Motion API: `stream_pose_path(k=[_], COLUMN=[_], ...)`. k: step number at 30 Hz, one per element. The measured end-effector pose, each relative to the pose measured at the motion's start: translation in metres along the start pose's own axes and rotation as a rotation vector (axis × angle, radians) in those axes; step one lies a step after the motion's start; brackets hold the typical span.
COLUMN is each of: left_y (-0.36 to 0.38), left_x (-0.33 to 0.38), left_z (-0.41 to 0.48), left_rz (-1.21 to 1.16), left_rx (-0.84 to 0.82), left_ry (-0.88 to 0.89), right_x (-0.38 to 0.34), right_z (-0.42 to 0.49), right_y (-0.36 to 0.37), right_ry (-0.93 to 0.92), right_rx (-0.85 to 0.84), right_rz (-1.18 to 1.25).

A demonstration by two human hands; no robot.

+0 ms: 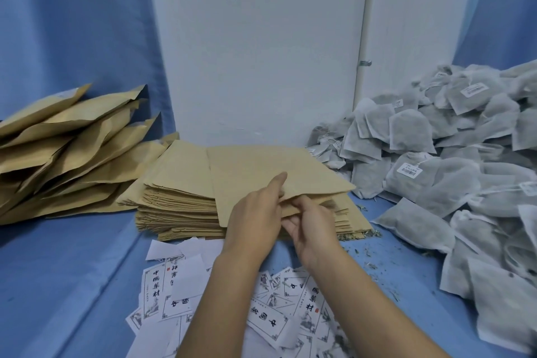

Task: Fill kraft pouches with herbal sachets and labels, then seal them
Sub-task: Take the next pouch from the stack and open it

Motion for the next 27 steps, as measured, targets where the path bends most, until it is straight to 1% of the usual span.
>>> stream_pose_path(k=[2, 4, 6, 8, 10, 12, 14, 15, 18, 20, 22, 24, 26, 27], left_y=[0.000, -0.004, -0.018, -0.033, -0.035, -0.029, -0.028, -0.029, -0.030, -0.024, -0.015, -0.004, 0.010, 0.013], left_x=[0.000, -0.007, -0.025, -0.046, -0.052, -0.045, -0.038, -0.036, -0.031, -0.027, -0.025, -0.031, -0.033, -0.035], left_z=[-0.001, -0.003, -0.005, -0.009, -0.012, -0.012, -0.012, -0.012, -0.011, -0.009, -0.008, -0.010, -0.015, -0.017], left_rz=[0.013, 0.056, 0.112, 0.117, 0.118, 0.151, 0.105, 0.048, -0.175, -0.369, -0.564, -0.820, -1.143, -1.242], left_rx=[0.005, 0.050, 0.148, 0.232, 0.240, 0.225, 0.255, 0.281, 0.329, 0.303, 0.270, 0.245, 0.214, 0.233], left_ry=[0.003, -0.022, -0.106, -0.227, -0.290, -0.285, -0.271, -0.268, -0.302, -0.352, -0.414, -0.547, -0.694, -0.729], right_x=[0.001, -0.001, -0.006, -0.013, -0.017, -0.022, -0.029, -0.036, -0.054, -0.058, -0.056, -0.056, -0.059, -0.060], right_z=[0.002, 0.003, 0.006, 0.008, 0.006, 0.005, 0.006, 0.005, -0.006, -0.020, -0.031, -0.039, -0.043, -0.043], right_y=[-0.004, -0.010, -0.023, -0.039, -0.048, -0.045, -0.033, -0.023, 0.011, 0.037, 0.058, 0.067, 0.067, 0.067], right_ry=[0.021, 0.036, 0.037, 0.028, 0.009, -0.028, -0.087, -0.141, -0.379, -0.499, -0.568, -0.643, -0.751, -0.803], right_rx=[0.028, 0.065, 0.148, 0.245, 0.303, 0.288, 0.208, 0.144, -0.051, -0.207, -0.340, -0.391, -0.345, -0.311], right_rz=[0.011, 0.020, 0.012, 0.005, 0.013, 0.008, -0.083, -0.172, -0.523, -0.610, -0.682, -0.812, -1.020, -1.142])
Point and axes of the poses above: each hand's wrist, its own z-axis towards the middle knuckle, its own y-axis out of the palm, x = y × z, the point moved 10 cm from there along z, towards the middle knuckle, and after that the axes turned 2 degrees about -y, right-handed, at the moved point
